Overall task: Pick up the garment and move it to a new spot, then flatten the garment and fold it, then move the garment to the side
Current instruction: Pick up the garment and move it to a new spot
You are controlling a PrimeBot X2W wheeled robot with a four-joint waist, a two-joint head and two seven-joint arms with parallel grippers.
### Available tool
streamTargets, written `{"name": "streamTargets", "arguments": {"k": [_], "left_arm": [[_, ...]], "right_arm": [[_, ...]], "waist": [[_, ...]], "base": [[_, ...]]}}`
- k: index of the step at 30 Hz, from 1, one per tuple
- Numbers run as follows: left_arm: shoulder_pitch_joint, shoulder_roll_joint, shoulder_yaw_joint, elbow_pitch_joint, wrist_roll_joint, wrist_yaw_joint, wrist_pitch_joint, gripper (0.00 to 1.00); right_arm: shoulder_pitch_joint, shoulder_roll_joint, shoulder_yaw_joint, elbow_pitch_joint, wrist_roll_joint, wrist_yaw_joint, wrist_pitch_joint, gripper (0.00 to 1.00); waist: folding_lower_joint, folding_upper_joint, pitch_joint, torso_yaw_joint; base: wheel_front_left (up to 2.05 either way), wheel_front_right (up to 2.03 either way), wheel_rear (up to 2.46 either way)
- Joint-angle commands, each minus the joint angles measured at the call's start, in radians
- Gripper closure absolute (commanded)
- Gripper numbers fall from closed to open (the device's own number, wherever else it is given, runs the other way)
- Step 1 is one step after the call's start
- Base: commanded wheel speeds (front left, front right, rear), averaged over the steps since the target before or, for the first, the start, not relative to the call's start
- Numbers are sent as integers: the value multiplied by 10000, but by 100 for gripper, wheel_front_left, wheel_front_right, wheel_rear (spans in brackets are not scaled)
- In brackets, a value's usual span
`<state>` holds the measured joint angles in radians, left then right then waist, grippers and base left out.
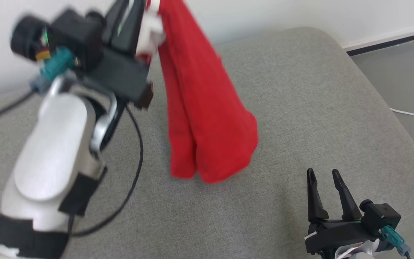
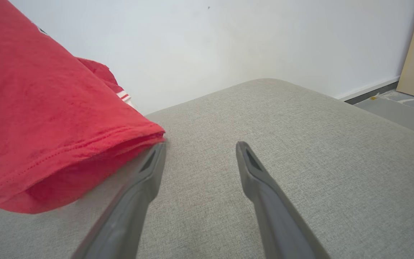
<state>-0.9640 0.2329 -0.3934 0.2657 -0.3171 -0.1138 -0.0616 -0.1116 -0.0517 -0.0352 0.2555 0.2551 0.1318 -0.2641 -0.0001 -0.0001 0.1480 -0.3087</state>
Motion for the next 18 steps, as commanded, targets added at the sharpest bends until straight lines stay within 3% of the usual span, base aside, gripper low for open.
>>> {"name": "streamTargets", "arguments": {"k": [1, 11, 18], "left_arm": [[439, 42, 12, 93, -132, 119, -99, 100], [3759, 309, 556, 988, -771, 929, -1042, 100], [5196, 153, 662, 2546, -1087, 975, -1624, 100]], "right_arm": [[40, 29, -3, -13, 49, -21, -6, 0], [-50, 24, 183, 46, 21, -21, -6, 0], [-144, 29, 266, 191, -128, -21, -6, 0]], "waist": [[1, 1, 44, 10], [1, 1, 128, 174], [1, 1, 128, 373]], "base": [[0, 0, 0], [0, 0, 0], [0, 0, 0]]}}
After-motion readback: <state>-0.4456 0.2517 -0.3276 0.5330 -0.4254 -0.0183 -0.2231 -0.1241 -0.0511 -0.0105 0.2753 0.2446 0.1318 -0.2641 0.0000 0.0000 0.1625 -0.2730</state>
